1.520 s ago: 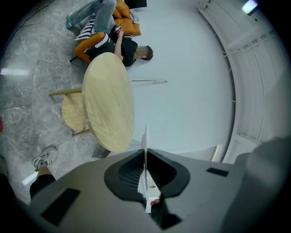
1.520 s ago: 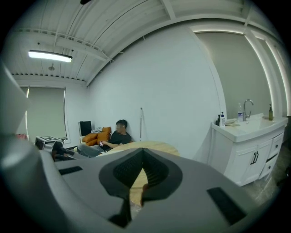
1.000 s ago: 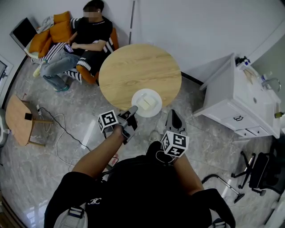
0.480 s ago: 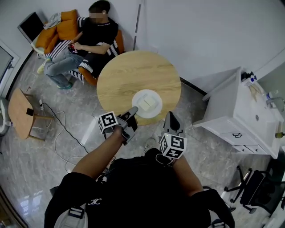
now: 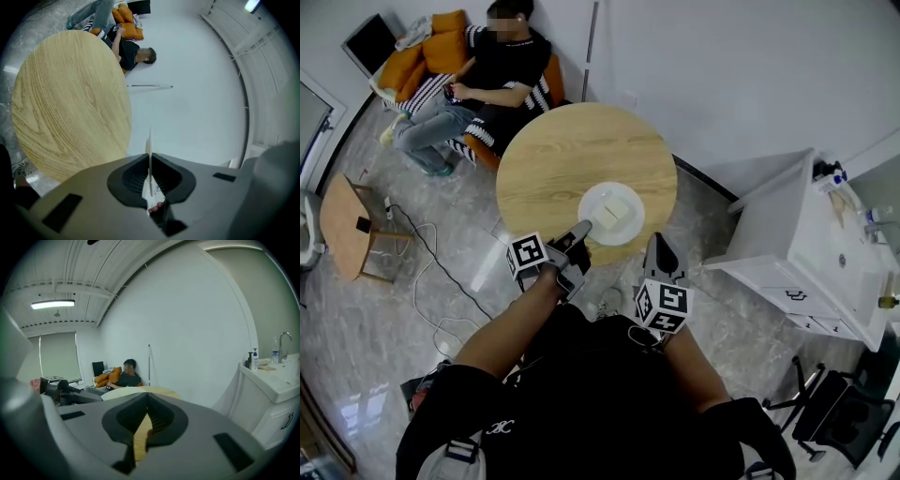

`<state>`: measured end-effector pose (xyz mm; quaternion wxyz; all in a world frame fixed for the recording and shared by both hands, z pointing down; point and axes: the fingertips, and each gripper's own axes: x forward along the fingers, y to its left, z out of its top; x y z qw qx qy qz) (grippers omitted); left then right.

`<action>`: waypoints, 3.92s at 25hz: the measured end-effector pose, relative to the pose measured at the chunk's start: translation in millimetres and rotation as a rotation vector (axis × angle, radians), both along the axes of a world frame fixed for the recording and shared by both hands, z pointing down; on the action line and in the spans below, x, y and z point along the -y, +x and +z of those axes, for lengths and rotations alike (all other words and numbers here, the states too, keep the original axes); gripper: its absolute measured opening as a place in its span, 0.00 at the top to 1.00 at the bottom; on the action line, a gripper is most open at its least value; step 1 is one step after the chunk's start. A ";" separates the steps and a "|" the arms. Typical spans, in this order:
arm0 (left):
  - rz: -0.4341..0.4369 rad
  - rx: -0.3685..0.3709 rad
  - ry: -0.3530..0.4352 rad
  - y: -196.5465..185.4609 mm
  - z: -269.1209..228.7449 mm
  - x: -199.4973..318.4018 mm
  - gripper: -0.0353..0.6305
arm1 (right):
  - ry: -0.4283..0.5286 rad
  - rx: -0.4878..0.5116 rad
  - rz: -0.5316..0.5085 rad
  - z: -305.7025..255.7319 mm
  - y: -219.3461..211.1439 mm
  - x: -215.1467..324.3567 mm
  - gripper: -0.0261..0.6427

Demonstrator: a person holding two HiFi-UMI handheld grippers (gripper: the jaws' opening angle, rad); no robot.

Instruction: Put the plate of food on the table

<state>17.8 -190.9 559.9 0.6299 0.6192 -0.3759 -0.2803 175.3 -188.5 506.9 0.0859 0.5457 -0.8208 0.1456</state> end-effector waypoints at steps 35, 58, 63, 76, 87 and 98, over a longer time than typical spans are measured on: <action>0.000 -0.007 -0.015 -33.0 23.0 45.9 0.91 | 0.022 -0.046 0.022 -6.5 -18.3 42.1 0.95; 0.091 -0.016 -0.081 -97.3 84.5 92.5 0.91 | -0.004 -0.112 0.175 -7.6 -37.4 58.7 0.95; 0.077 -0.011 -0.093 -105.2 96.0 101.0 0.91 | 0.002 -0.135 0.184 -11.1 -35.8 57.7 0.95; 0.022 0.003 -0.145 -114.8 122.3 113.0 0.91 | -0.016 -0.167 0.205 -9.1 -20.9 58.4 0.95; 0.050 0.049 -0.177 -116.4 136.8 120.0 0.91 | -0.028 -0.173 0.210 -6.3 -25.6 61.9 0.95; 0.070 0.079 -0.218 -116.4 145.6 119.8 0.91 | -0.049 -0.167 0.219 -0.5 -27.1 62.9 0.95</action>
